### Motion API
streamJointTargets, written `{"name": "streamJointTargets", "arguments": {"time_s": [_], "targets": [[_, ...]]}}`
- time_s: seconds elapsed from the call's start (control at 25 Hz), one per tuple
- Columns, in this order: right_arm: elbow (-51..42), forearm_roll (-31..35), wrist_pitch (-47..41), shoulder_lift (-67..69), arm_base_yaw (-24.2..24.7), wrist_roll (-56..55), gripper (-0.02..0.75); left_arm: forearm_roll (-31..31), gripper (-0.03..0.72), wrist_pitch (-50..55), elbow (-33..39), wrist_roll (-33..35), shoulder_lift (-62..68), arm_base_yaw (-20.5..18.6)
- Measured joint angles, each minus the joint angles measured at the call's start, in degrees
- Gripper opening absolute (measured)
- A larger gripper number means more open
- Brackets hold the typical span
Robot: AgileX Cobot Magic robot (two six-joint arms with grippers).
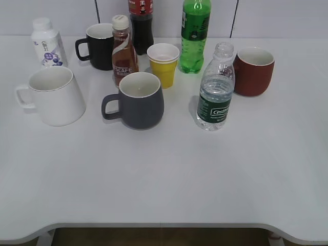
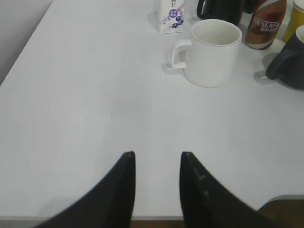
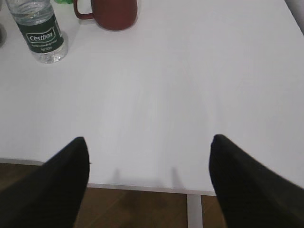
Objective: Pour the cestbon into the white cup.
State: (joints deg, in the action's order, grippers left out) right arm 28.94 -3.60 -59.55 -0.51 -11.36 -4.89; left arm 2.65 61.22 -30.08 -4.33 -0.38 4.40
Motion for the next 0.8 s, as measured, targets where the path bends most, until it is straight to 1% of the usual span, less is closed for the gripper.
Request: {"name": "streamJointTargets", "arguments": {"time_s": [0.8], "targets": [[0.00,0.00,0.00,0.00,0.00,0.00,0.589,0.00,0.241,0.00,0.00,0.00,0.00,0.00]]}}
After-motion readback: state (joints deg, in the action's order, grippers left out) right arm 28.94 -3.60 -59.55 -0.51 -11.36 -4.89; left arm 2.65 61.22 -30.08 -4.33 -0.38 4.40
